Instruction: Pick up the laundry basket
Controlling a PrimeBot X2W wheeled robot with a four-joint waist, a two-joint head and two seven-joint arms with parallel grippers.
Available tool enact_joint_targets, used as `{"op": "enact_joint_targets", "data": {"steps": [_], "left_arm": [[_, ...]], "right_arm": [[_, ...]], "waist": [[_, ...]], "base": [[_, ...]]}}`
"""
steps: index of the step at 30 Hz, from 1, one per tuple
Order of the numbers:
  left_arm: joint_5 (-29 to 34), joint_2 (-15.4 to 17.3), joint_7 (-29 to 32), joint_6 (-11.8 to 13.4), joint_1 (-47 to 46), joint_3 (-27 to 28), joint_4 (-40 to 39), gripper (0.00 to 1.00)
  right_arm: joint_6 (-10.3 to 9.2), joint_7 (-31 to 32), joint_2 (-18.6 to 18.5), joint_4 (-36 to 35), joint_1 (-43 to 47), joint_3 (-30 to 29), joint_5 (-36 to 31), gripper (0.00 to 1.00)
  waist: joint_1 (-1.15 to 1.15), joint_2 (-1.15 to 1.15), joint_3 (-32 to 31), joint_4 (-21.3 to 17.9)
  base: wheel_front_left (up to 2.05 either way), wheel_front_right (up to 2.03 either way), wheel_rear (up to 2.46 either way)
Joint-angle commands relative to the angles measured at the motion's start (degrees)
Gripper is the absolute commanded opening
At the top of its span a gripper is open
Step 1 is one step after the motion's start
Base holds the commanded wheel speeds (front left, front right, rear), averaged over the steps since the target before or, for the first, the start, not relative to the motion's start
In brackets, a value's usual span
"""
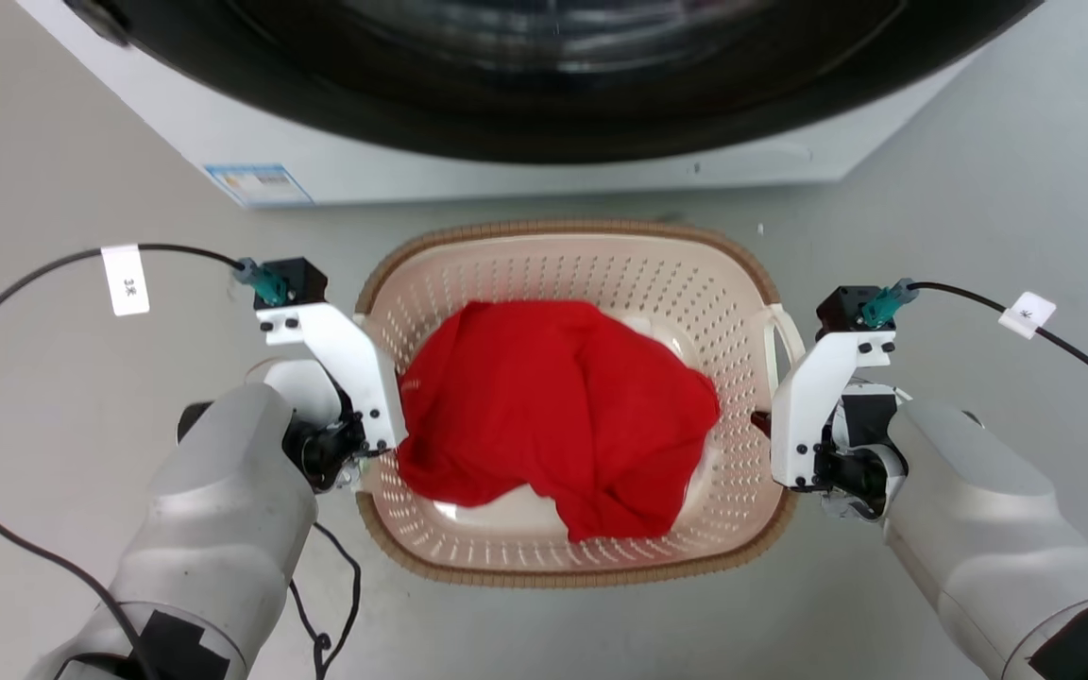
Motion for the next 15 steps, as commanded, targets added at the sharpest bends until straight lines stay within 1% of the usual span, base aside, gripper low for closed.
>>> {"op": "enact_joint_targets", "data": {"steps": [1, 10, 15], "left_arm": [[-1.3, -1.6, 1.2, -0.8, 0.6, -0.3, -0.5, 0.00], [-4.9, -0.4, 6.1, -0.8, 2.3, -1.4, 0.6, 0.00], [-6.1, 0.3, 7.0, -0.8, 3.2, -1.6, 1.5, 0.00]], "right_arm": [[0.78, 1.1, 1.1, -0.7, 0.8, 0.6, 0.5, 0.00], [0.77, 7.2, 1.4, -0.1, 0.8, 1.7, 2.7, 0.00], [0.77, 9.5, 1.8, 0.9, 0.4, 2.6, 2.8, 0.00]], "waist": [[0.00, 0.00, -4.4, 0.8], [0.00, 0.00, -12.5, 1.1], [0.00, 0.00, -15.8, 0.9]], "base": [[0.00, 0.00, 0.00], [0.00, 0.00, 0.00], [0.00, 0.00, 0.00]]}}
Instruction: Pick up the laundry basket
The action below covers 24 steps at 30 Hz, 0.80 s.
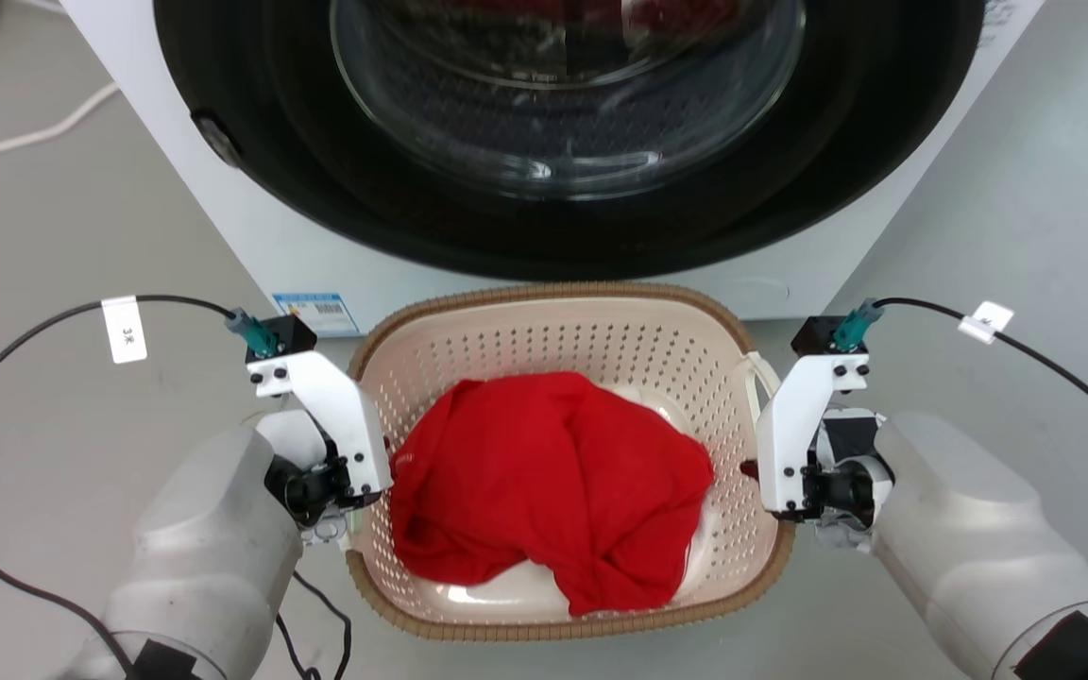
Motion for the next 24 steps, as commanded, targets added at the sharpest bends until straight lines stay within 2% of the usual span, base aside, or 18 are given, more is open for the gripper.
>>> {"op": "enact_joint_targets", "data": {"steps": [1, 24], "left_arm": [[-0.9, -0.8, 0.5, -0.8, 0.6, -0.2, -0.2, 0.00], [-4.6, -1.6, 2.7, -0.8, 9.3, -2.3, 1.2, 0.00]], "right_arm": [[0.76, 1.0, 1.2, 0.1, 0.2, 1.0, -0.5, 0.00], [0.76, 10.4, 3.7, 4.4, 6.0, 2.4, 0.8, 0.00]], "waist": [[0.01, 0.00, -2.3, -0.1], [0.01, 0.00, -12.3, -1.0]], "base": [[0.00, 0.00, 0.00], [0.00, 0.00, 0.00]]}}
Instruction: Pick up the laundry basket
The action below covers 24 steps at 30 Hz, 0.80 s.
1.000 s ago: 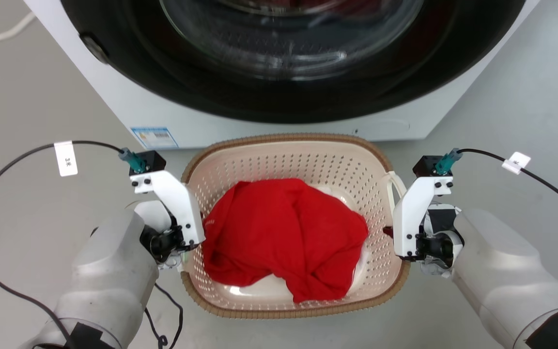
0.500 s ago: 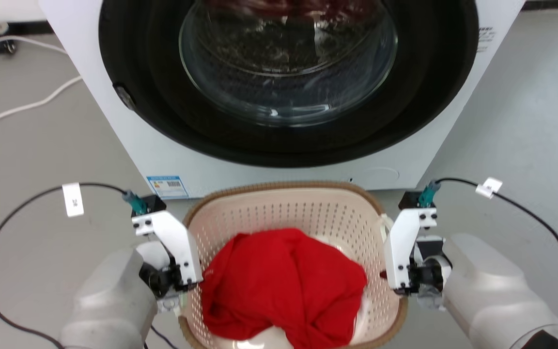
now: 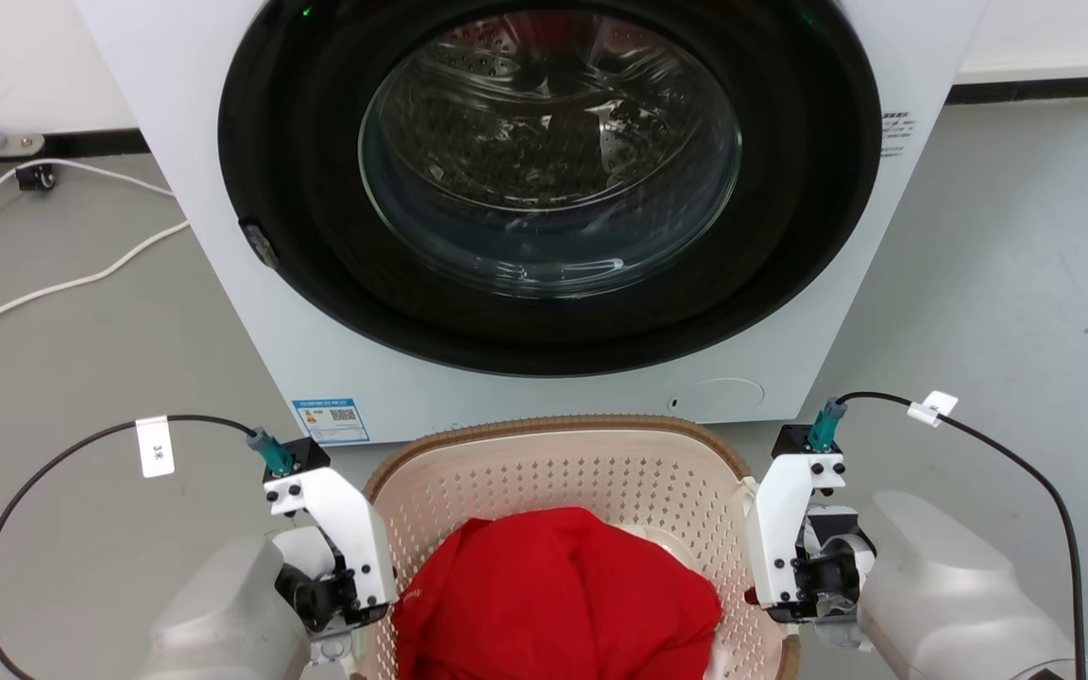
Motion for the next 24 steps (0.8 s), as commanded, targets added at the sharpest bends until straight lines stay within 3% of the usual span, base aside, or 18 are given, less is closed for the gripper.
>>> {"op": "enact_joint_targets", "data": {"steps": [1, 24], "left_arm": [[-0.8, -0.8, -0.2, -0.7, 0.7, 0.0, -0.9, 0.00], [-2.6, -0.5, -1.5, -0.7, 1.9, -1.6, -0.9, 0.00]], "right_arm": [[0.76, 0.8, 1.2, -0.1, 0.6, 0.0, -0.1, 0.00], [0.77, 6.3, 1.1, 0.2, 3.1, -5.1, -2.2, 0.00]], "waist": [[0.01, 0.00, -0.7, -0.3], [0.01, 0.00, -1.4, -1.1]], "base": [[0.00, 0.00, 0.00], [0.00, 0.00, 0.00]]}}
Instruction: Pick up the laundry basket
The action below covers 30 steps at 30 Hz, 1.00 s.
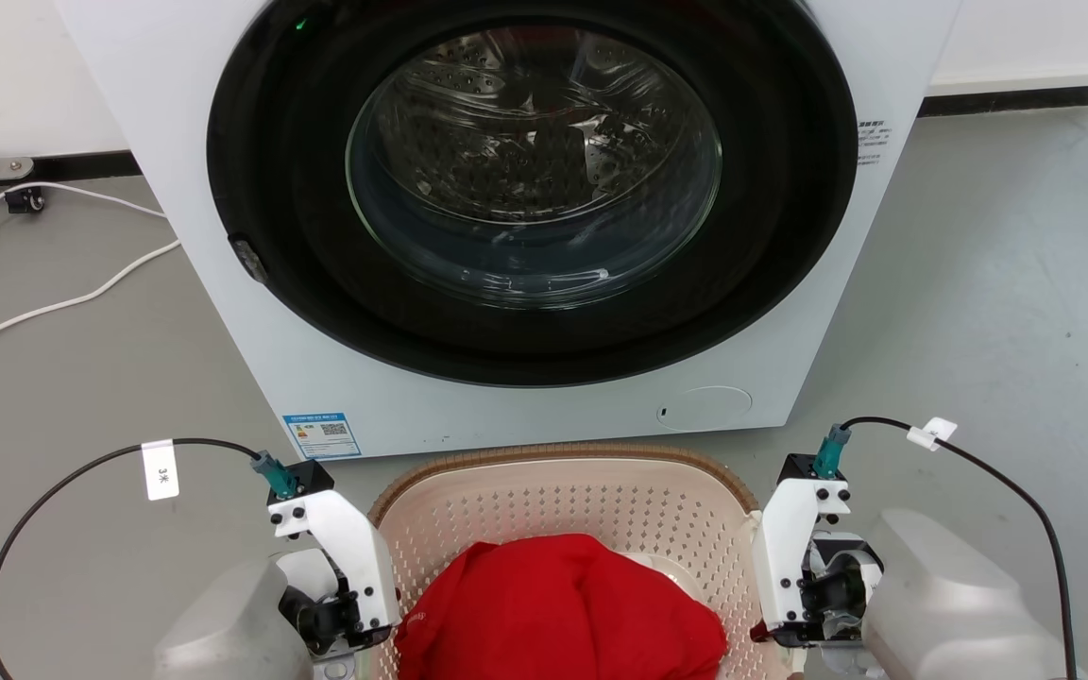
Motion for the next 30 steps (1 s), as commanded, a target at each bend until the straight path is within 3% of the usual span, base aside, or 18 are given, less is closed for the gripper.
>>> {"op": "enact_joint_targets", "data": {"steps": [1, 30], "left_arm": [[-0.8, -0.5, -0.5, -0.6, -0.2, 0.2, -0.7, 0.00], [-3.0, -0.7, -1.2, -0.6, -0.2, -1.3, -0.1, 0.00]], "right_arm": [[0.77, 0.6, 1.0, -0.2, 0.9, -0.4, -0.2, 0.00], [0.73, 1.8, 1.2, -0.2, 1.5, -6.8, -6.4, 0.00]], "waist": [[0.00, 0.00, 0.0, 0.0], [0.00, 0.00, -0.4, 0.2]], "base": [[0.00, 0.00, 0.00], [0.00, 0.00, 0.00]]}}
